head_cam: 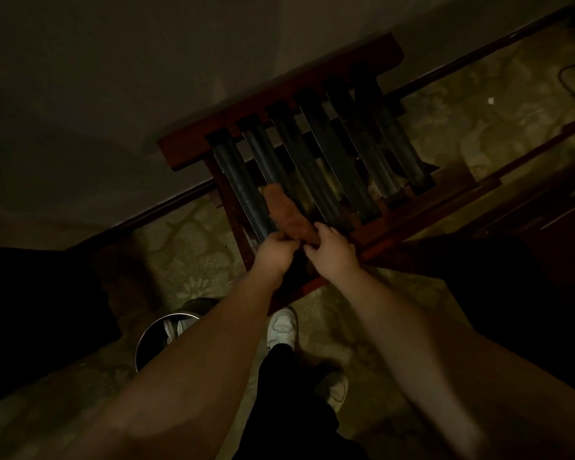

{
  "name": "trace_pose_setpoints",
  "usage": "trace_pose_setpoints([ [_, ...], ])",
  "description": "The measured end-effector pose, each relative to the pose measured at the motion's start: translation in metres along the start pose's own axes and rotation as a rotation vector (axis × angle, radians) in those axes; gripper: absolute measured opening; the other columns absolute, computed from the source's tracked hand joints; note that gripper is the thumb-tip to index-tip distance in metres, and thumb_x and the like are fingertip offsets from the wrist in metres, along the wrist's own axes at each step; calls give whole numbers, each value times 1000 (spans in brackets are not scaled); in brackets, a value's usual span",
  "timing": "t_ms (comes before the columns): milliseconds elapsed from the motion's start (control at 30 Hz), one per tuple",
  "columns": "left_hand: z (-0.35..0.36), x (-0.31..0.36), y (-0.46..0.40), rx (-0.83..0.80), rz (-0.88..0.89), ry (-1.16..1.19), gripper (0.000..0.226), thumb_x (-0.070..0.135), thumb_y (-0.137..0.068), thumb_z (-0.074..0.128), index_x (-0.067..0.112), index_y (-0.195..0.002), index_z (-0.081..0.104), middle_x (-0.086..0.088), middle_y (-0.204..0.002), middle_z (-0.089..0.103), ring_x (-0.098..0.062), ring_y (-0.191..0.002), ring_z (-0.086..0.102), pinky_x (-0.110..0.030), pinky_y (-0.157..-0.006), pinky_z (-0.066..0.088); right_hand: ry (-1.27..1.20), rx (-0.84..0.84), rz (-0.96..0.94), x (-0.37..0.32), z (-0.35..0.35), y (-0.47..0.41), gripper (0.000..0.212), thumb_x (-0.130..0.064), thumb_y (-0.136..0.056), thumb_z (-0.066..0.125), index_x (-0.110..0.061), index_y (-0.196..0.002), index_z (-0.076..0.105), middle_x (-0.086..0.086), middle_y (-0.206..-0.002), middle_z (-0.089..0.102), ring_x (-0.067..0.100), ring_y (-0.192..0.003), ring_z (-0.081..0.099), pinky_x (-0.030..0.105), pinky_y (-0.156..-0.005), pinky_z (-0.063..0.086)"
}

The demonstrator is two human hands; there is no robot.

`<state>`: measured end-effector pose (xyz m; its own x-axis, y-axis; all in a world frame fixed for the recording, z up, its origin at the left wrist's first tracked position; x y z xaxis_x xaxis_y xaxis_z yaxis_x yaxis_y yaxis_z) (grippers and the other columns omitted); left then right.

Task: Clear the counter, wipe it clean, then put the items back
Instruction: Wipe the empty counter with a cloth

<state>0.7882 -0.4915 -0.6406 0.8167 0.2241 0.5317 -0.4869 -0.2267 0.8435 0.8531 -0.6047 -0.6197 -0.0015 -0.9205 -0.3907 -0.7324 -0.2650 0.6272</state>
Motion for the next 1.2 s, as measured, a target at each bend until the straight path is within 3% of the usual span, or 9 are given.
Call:
trace_pose_setpoints([
  [100, 5, -6, -6, -23, -60, 174, 36, 14, -90, 59, 5, -125, 58, -11, -109, 68, -21, -92, 65, -22, -61, 47, -138, -68, 79, 1, 7, -7, 55, -33, -93, 55, -12, -141, 41, 11, -136, 51, 29, -122, 51, 42, -101, 41],
  [167, 6, -5, 1, -23, -83, 257, 29, 14, -93, 58, 5, -120, 61, -9, -106, 68, -18, -87, 63, -22, -60, 46, -298, -132, 118, -2, 8, -4, 45, -29, -93, 56, -10, -134, 50, 10, -127, 58, 26, -113, 57, 37, -96, 46],
  [367, -4, 4, 49, -68, -55, 400, 10, 19, -91, 60, 16, -101, 61, -8, -102, 68, -23, -97, 64, -38, -90, 51, -668, -204, 44, -19, -13, 42, 23, -29, -89, 62, -23, -111, 67, 0, -104, 71, 16, -93, 68, 35, -87, 53],
  [467, -9, 16, 101, -132, -10, 499, 19, 19, -93, 59, 13, -111, 59, -10, -103, 68, -24, -93, 66, -32, -64, 57, -731, -202, -30, -31, -36, 84, 13, -29, -91, 62, -31, -102, 68, -6, -95, 73, 11, -90, 69, 32, -84, 54],
  [633, -22, 20, 188, -101, 139, 472, 15, 11, -90, 62, 11, -104, 60, -11, -103, 68, -29, -99, 65, -48, -96, 49, -579, -115, -176, -41, -69, 158, 21, -31, -90, 63, -26, -111, 66, -12, -109, 58, 8, -100, 60, 30, -91, 50],
  [833, -35, 17, 306, 4, 332, 493, 29, -3, -86, 59, 14, -109, 56, -7, -95, 63, -22, -87, 58, -37, -85, 42, -313, 40, -439, -62, -103, 262, 32, -25, -89, 66, -13, -118, 63, -13, -121, 39, 7, -119, 39, 15, -97, 31],
  [933, -43, 8, 363, 89, 436, 508, 38, -9, -85, 57, 21, -109, 54, 2, -76, 60, -11, -71, 57, -28, -76, 42, -222, 118, -592, -74, -118, 319, 26, -23, -87, 68, -13, -111, 67, -15, -126, 36, 5, -125, 30, 6, -98, 24],
  [1133, -54, -14, 473, 140, 566, 468, 39, -4, -87, 59, 27, -111, 63, -1, -108, 65, -13, -94, 61, -11, -63, 48, -229, 23, -819, -98, -126, 411, 11, -22, -88, 65, -20, -99, 67, -27, -142, 33, -5, -138, 21, 29, -113, 25],
  [1200, -60, -26, 501, 152, 573, 476, 36, -1, -87, 60, 26, -111, 66, -3, -113, 65, -17, -101, 63, -17, -71, 51, -223, -22, -873, -107, -124, 435, 20, -22, -88, 64, -24, -108, 65, -24, -139, 42, -3, -136, 28, 35, -114, 29],
])
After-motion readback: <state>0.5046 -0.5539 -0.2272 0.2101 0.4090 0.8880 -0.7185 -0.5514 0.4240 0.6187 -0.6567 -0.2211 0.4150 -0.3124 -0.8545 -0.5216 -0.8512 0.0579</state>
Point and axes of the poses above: each hand's wrist, its own y-axis away from the middle knuckle, its own z-axis out of the palm, x = y × z, the point moved 6 cm from there along -y, towards the middle knuckle
